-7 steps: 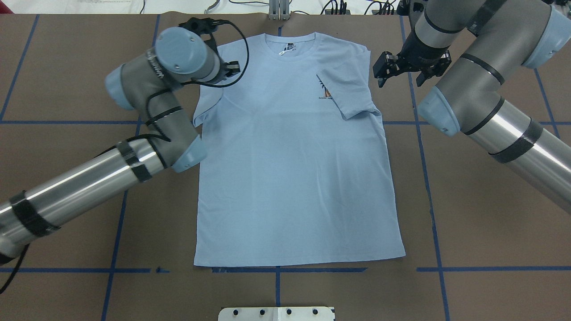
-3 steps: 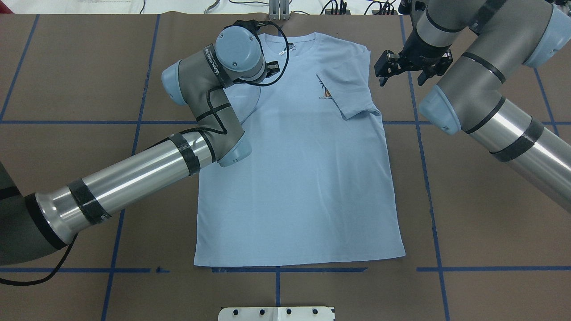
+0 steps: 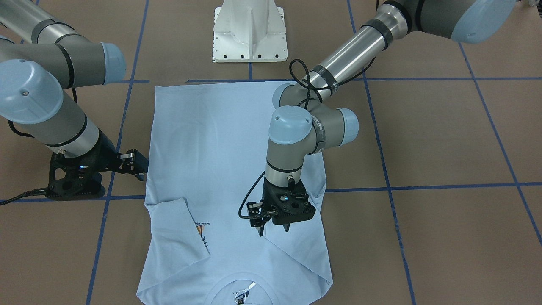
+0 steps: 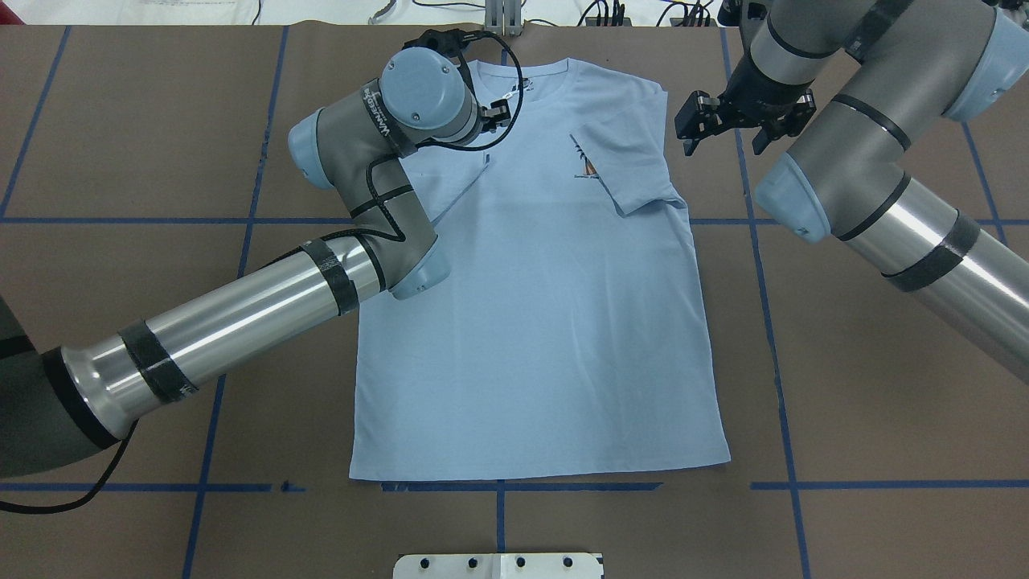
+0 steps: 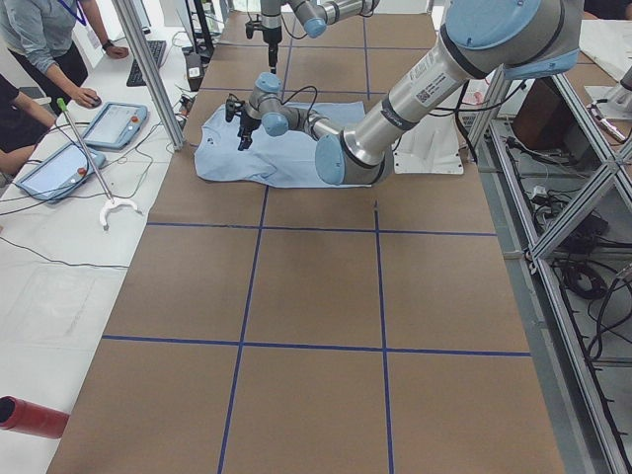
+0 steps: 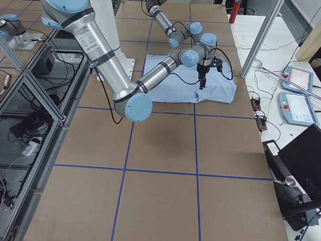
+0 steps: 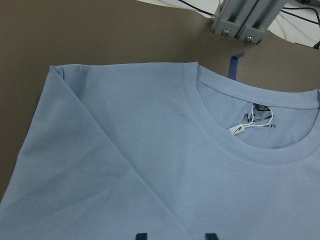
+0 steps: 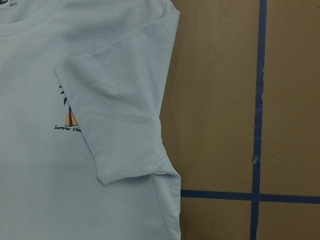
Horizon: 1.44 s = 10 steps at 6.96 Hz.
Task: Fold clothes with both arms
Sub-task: 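Fold the sleeve nearest the left gripper inward across the shirt, then move both grippers to the hem corners nearest the robot and grasp them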
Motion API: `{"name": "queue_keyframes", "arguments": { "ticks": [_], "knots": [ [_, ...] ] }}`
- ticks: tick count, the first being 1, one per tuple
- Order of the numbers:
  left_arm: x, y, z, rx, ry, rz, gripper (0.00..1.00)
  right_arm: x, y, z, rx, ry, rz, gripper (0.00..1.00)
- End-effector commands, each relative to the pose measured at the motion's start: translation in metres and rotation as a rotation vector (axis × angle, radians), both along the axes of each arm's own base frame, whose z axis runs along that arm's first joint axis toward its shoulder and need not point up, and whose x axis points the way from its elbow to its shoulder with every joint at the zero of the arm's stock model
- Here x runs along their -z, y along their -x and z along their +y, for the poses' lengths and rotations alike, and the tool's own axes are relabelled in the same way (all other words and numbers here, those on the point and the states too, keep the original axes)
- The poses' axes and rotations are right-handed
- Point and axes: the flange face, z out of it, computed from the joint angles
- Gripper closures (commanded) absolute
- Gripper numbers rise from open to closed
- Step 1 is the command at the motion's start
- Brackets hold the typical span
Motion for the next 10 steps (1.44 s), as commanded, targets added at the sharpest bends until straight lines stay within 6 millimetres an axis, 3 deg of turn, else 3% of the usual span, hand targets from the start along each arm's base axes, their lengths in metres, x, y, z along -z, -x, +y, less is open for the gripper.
{"name": "queue_keyframes", "arguments": {
  "ticks": [1, 2, 4, 5, 6, 7, 8, 9, 10],
  "knots": [
    [0.002, 0.016, 0.022, -0.105, 0.015, 0.065, 0.00, 0.006, -0.003, 0.010, -0.001, -0.006, -0.015, 0.00],
    [-0.007, 0.040, 0.050, -0.149, 0.058, 0.054, 0.00, 0.010, 0.005, 0.036, -0.012, 0.016, -0.035, 0.00],
    [-0.012, 0.112, 0.113, -0.207, 0.023, -0.019, 0.00, -0.001, 0.024, 0.115, -0.065, 0.028, -0.068, 0.00],
    [-0.022, 0.155, 0.158, -0.252, 0.012, 0.001, 0.00, -0.011, 0.037, 0.178, -0.116, 0.044, -0.107, 0.00],
    [-0.032, 0.187, 0.197, -0.276, -0.005, 0.027, 0.00, -0.041, 0.057, 0.237, -0.114, 0.051, -0.111, 0.00],
    [-0.030, 0.197, 0.213, -0.286, -0.012, 0.034, 0.00, -0.073, 0.071, 0.279, -0.140, 0.034, -0.136, 0.00],
    [-0.034, 0.199, 0.215, -0.284, -0.007, 0.027, 0.00, -0.117, 0.066, 0.320, -0.125, 0.027, -0.143, 0.00],
    [-0.034, 0.199, 0.215, -0.281, -0.008, 0.026, 0.00, -0.135, 0.070, 0.341, -0.116, 0.006, -0.114, 0.00],
    [-0.035, 0.198, 0.215, -0.281, -0.006, 0.026, 0.00, -0.137, 0.078, 0.354, -0.113, 0.029, -0.111, 0.00]
  ]
}}
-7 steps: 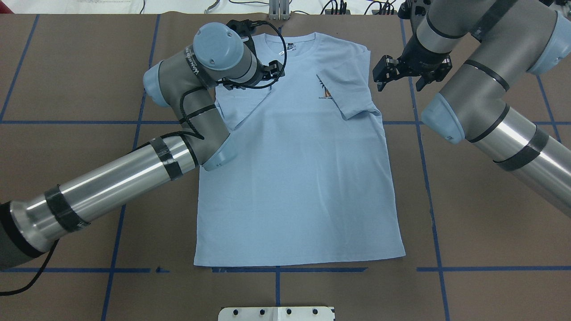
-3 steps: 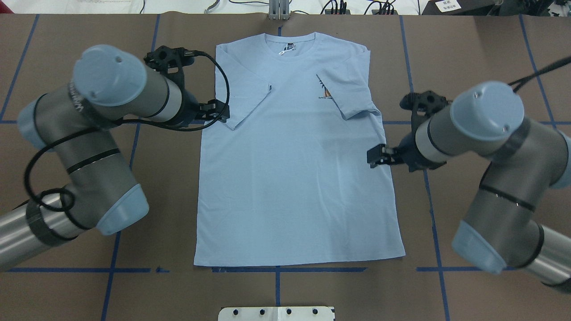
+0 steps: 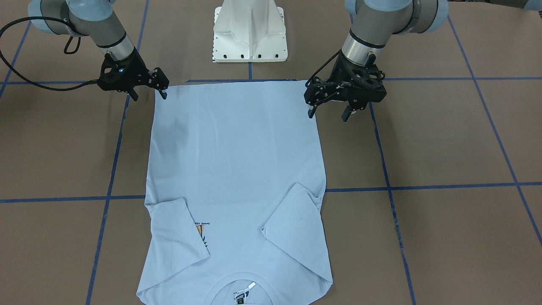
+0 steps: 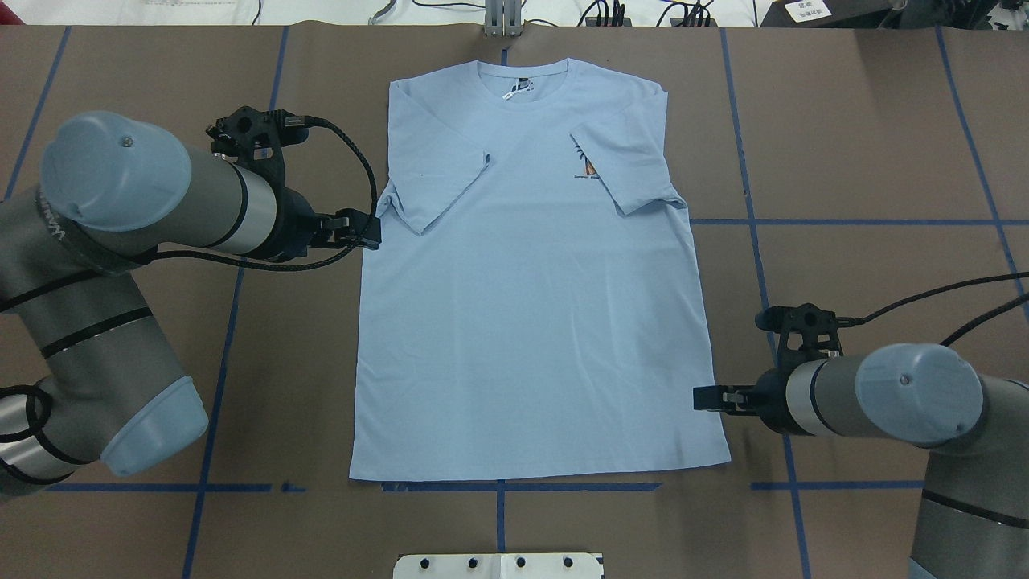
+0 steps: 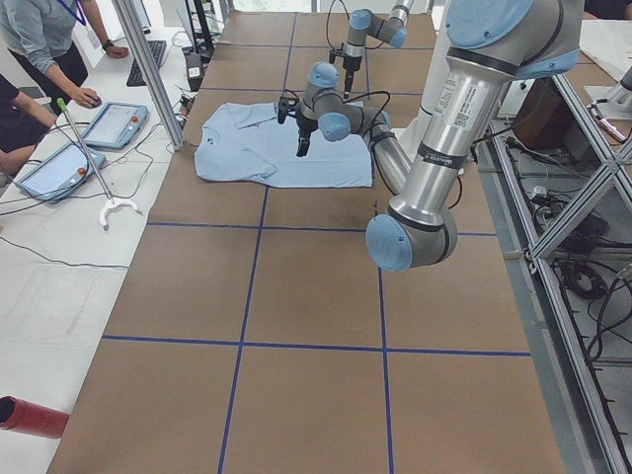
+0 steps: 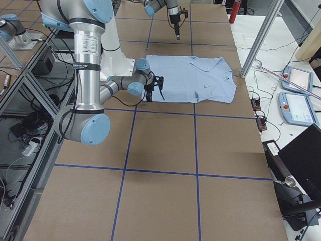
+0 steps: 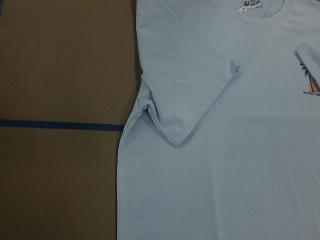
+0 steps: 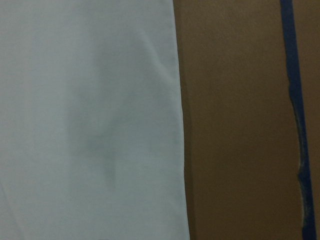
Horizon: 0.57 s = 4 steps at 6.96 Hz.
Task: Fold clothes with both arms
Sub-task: 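Move both grippers to the hem corners nearest the robot and grasp them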
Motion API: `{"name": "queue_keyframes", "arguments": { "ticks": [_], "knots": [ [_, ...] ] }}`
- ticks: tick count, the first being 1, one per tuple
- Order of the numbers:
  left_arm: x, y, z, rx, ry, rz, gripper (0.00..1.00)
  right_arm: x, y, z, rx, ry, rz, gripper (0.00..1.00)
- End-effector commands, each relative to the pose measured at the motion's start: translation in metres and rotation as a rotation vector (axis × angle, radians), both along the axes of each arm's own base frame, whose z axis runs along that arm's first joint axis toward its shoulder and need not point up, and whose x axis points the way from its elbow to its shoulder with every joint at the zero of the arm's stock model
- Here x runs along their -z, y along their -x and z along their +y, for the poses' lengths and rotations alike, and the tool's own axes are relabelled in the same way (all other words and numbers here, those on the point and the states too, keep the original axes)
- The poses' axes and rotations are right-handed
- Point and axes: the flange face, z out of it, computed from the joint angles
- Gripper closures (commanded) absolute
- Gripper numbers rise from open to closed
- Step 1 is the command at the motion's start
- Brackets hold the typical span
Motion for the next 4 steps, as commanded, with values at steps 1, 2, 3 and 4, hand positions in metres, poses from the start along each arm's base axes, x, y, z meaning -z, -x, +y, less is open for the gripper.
{"name": "queue_keyframes", "arguments": {
  "ticks": [1, 2, 3, 4],
  "knots": [
    [-0.002, 0.000, 0.002, 0.000, 0.000, -0.002, 0.00, -0.011, 0.011, 0.027, 0.016, 0.011, 0.008, 0.00],
    [-0.001, 0.000, 0.002, 0.000, -0.001, -0.001, 0.00, -0.010, 0.014, 0.030, 0.019, 0.008, 0.011, 0.00],
    [-0.001, -0.001, 0.002, -0.001, 0.000, 0.000, 0.00, -0.009, 0.017, 0.033, 0.027, 0.009, 0.014, 0.00],
    [-0.001, 0.000, 0.002, -0.001, -0.001, 0.001, 0.00, -0.004, 0.028, 0.033, 0.035, 0.018, 0.043, 0.00]
  ]
}}
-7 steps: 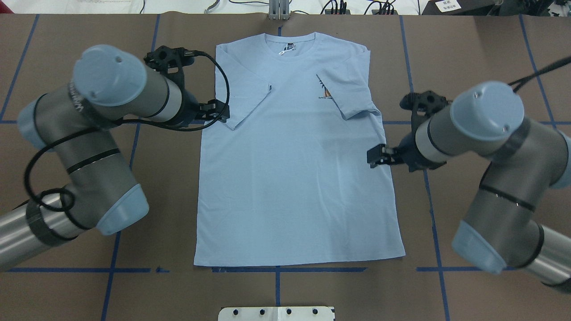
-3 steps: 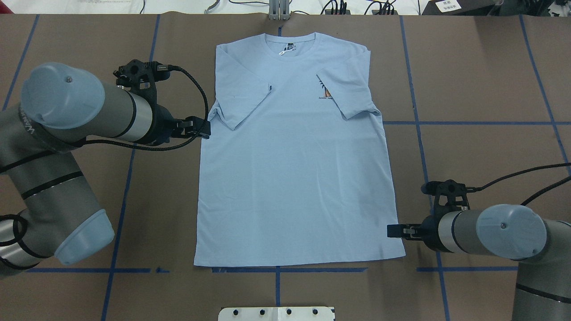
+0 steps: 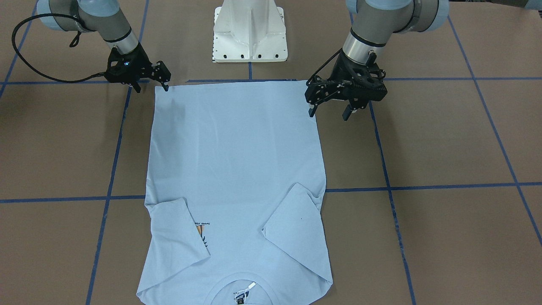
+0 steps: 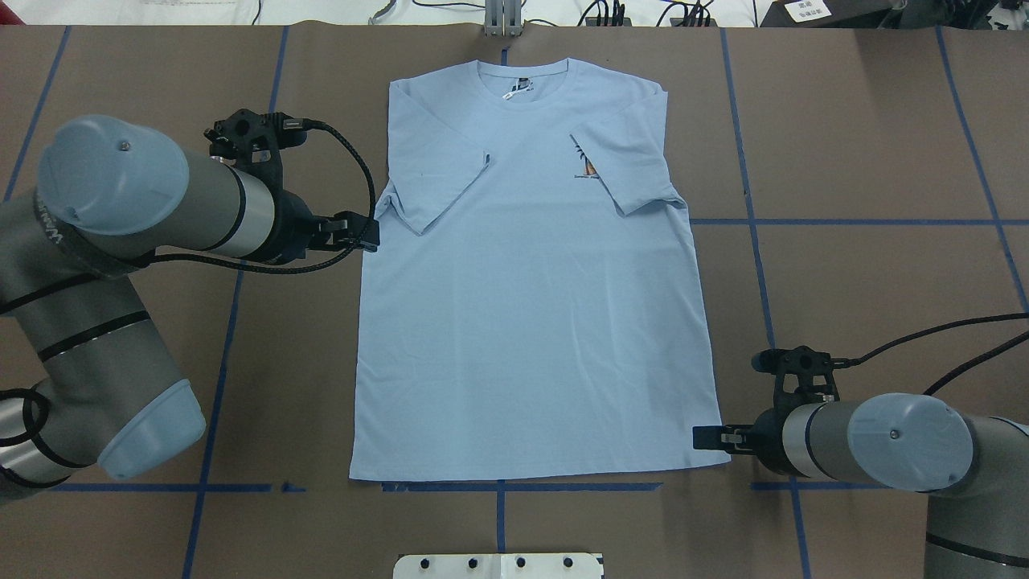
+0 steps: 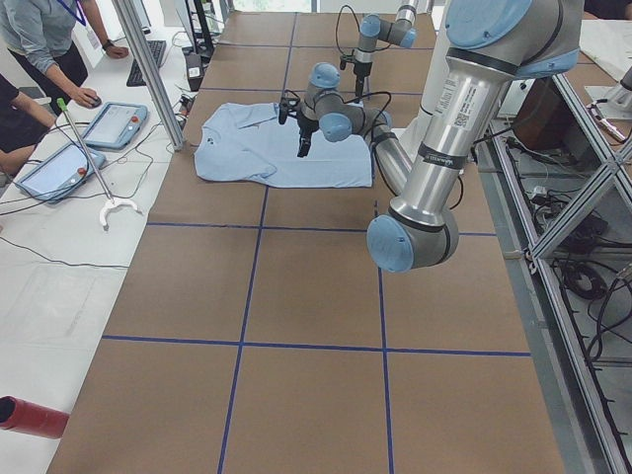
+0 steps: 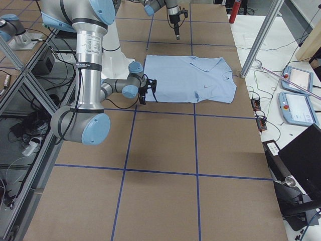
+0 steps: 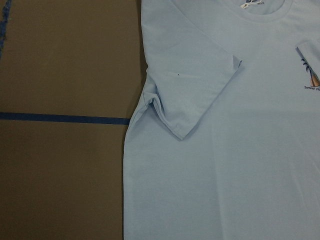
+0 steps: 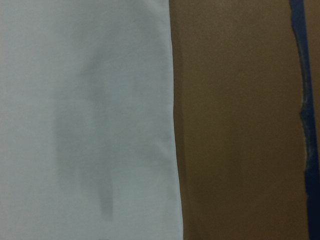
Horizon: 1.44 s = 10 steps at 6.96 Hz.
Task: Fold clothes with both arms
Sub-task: 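Move both grippers to the hem corners nearest the robot and grasp them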
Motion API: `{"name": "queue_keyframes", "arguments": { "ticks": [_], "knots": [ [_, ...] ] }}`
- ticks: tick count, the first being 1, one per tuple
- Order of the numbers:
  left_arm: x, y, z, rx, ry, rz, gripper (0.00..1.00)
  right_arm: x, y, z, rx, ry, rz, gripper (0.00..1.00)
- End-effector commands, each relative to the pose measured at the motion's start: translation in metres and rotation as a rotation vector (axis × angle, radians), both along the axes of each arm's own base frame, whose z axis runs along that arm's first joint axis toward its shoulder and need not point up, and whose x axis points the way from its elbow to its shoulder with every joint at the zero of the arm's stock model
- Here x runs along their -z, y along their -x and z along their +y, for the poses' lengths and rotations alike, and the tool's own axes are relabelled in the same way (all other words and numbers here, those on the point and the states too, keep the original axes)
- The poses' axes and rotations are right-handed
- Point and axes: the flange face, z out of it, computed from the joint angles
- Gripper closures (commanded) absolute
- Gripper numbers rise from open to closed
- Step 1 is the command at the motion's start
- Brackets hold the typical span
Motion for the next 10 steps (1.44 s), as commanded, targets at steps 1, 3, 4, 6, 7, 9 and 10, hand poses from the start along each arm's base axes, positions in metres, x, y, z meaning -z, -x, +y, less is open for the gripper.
{"name": "queue_keyframes", "arguments": {
  "ticks": [1, 3, 4, 6, 7, 9, 10],
  "knots": [
    [0.0003, -0.0002, 0.0003, 0.000, 0.001, 0.002, 0.00, 0.0141, 0.0230, 0.0023, 0.016, 0.015, 0.060, 0.01],
    [-0.0004, -0.0002, 0.0005, -0.001, 0.001, 0.002, 0.00, 0.0169, 0.0313, 0.0073, 0.022, 0.009, 0.073, 0.15],
    [-0.0004, -0.0002, 0.0005, -0.001, 0.001, 0.002, 0.00, 0.0169, 0.0310, 0.0068, 0.022, 0.010, 0.073, 0.24],
    [-0.0004, -0.0008, 0.0011, -0.002, 0.001, 0.002, 0.00, 0.0140, 0.0290, 0.0079, 0.026, 0.015, 0.077, 0.40],
    [-0.0004, -0.0001, 0.0004, 0.000, 0.001, 0.002, 0.00, 0.0117, 0.0275, 0.0077, 0.026, 0.017, 0.082, 0.42],
    [-0.0004, -0.0008, 0.0009, -0.001, 0.001, 0.002, 0.00, 0.0100, 0.0255, 0.0071, 0.028, 0.021, 0.085, 0.45],
    [-0.0004, -0.0008, 0.0009, -0.001, 0.001, 0.002, 0.00, 0.0115, 0.0247, 0.0072, 0.031, 0.024, 0.081, 0.66]
  ]
}}
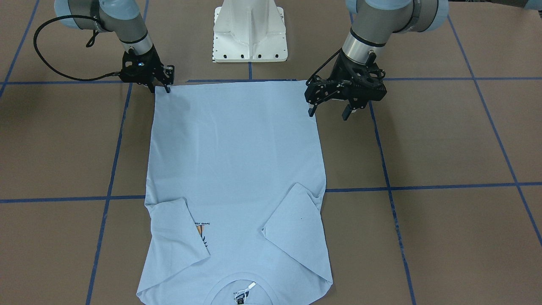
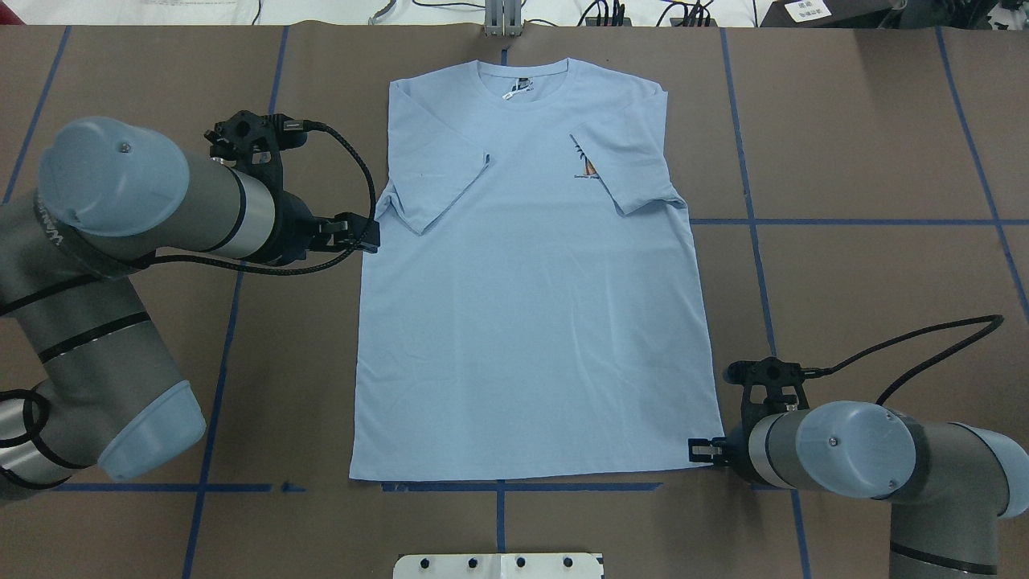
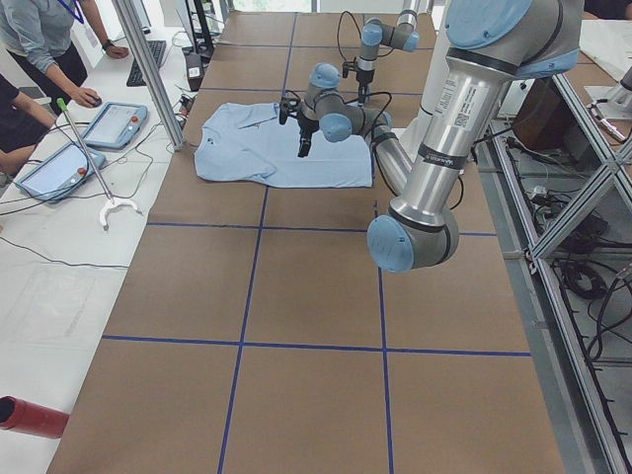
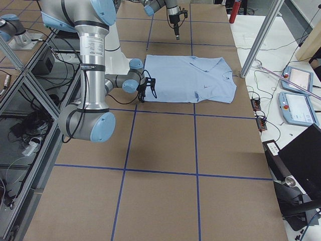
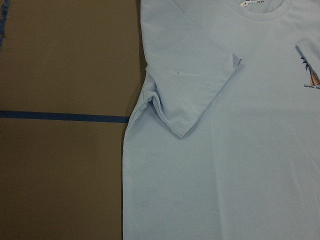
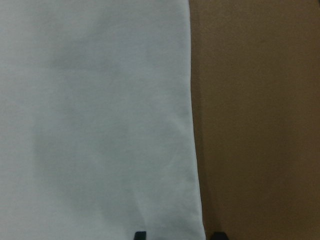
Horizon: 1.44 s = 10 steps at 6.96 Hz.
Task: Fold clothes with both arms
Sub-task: 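Move both grippers to the hem corners nearest the robot and grasp them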
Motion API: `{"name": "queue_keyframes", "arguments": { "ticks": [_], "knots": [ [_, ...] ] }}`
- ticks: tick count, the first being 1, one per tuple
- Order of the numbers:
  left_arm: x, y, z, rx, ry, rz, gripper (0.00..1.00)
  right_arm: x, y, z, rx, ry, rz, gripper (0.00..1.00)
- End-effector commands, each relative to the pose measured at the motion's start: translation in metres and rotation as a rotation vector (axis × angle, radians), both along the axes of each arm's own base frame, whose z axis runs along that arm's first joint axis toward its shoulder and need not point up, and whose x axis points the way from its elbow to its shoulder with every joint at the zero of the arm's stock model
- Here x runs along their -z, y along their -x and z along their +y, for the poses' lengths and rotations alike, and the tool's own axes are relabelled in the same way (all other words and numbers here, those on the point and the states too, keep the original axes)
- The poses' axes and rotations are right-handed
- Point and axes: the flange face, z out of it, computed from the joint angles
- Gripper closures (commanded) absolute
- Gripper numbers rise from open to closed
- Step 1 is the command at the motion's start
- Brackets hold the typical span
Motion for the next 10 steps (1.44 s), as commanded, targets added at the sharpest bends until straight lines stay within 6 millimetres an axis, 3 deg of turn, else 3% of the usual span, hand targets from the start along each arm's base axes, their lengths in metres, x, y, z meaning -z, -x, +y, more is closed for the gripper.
{"name": "queue_keyframes", "arguments": {
  "ticks": [1, 2, 4, 5, 6, 8, 10],
  "knots": [
    [-0.001, 0.000, 0.000, 0.001, 0.003, -0.002, 0.00, 0.002, -0.001, 0.001, 0.004, 0.002, -0.005, 0.87],
    [-0.003, -0.002, -0.001, 0.000, 0.005, -0.006, 0.00, 0.003, -0.001, 0.001, 0.004, 0.002, -0.007, 1.00],
    [-0.005, -0.006, 0.001, -0.005, 0.012, -0.007, 0.00, 0.014, -0.005, -0.001, -0.009, -0.012, -0.028, 1.00],
    [-0.021, -0.020, 0.016, -0.035, 0.039, -0.032, 0.00, 0.026, -0.010, 0.000, -0.011, -0.019, -0.050, 1.00],
    [-0.038, -0.027, 0.036, -0.030, 0.121, -0.030, 0.00, 0.038, -0.015, 0.000, -0.013, -0.026, -0.077, 1.00],
    [-0.052, -0.085, 0.117, -0.020, 0.324, -0.020, 0.00, 0.062, -0.027, 0.000, -0.020, -0.039, -0.126, 1.00],
    [-0.068, -0.122, 0.179, -0.013, 0.403, -0.070, 0.01, 0.063, -0.027, 0.000, -0.022, -0.040, -0.127, 1.00]
  ]
}}
